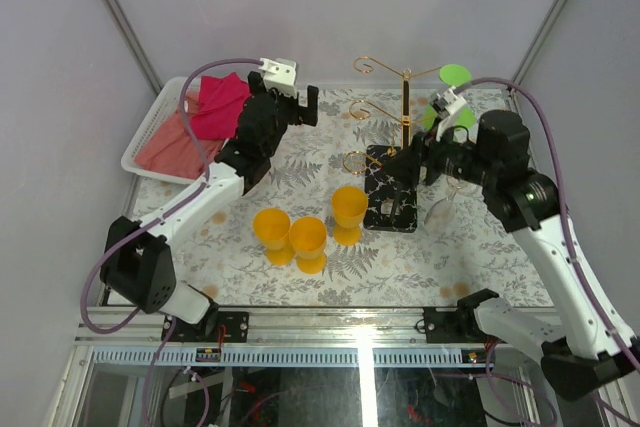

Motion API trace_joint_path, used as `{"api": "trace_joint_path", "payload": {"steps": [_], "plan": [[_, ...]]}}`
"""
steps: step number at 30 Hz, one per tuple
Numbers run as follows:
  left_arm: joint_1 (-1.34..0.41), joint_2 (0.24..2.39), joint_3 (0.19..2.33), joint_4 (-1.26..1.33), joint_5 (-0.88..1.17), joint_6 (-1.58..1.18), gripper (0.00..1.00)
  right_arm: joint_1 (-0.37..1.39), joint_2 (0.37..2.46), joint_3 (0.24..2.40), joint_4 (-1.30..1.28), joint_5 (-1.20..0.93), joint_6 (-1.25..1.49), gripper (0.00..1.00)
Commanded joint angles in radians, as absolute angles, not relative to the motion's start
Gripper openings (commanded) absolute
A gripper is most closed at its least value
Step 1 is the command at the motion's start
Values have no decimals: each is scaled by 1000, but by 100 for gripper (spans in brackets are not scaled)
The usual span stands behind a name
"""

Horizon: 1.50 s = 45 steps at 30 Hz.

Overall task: Place the wine glass upside down on the wine glass rack
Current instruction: Turn the wine glass upside down at the wine rack.

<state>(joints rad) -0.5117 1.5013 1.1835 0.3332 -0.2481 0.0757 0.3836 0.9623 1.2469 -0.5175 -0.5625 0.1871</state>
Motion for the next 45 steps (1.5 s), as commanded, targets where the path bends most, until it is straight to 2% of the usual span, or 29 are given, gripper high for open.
{"api": "trace_joint_path", "payload": {"steps": [1, 8, 17, 23, 26, 31, 37, 45], "plan": [[-500, 1427, 1226, 212, -212, 83, 100, 388, 1055, 1329, -287, -601, 199, 60], [-500, 1311, 1181, 55, -88, 76, 100, 386, 1208, 1428, -144, -379, 198, 61], [-502, 1187, 1173, -201, -53, 51, 100, 389, 1425, 1659, -263, -404, 162, 60], [-500, 1128, 1170, -242, -265, -18, 100, 500, 1562, 1899, -519, -441, -32, 60], [-500, 1157, 1264, -317, -327, -46, 100, 558, 1605, 1954, -601, -426, -96, 60], [-500, 1250, 1450, -470, -370, -82, 100, 646, 1628, 1972, -666, -432, -164, 60], [-497, 1326, 1616, -533, -423, -91, 100, 746, 1640, 1937, -720, -388, -284, 60], [-497, 1283, 1626, -598, -714, -59, 100, 831, 1653, 1888, -722, -380, -408, 60]]}}
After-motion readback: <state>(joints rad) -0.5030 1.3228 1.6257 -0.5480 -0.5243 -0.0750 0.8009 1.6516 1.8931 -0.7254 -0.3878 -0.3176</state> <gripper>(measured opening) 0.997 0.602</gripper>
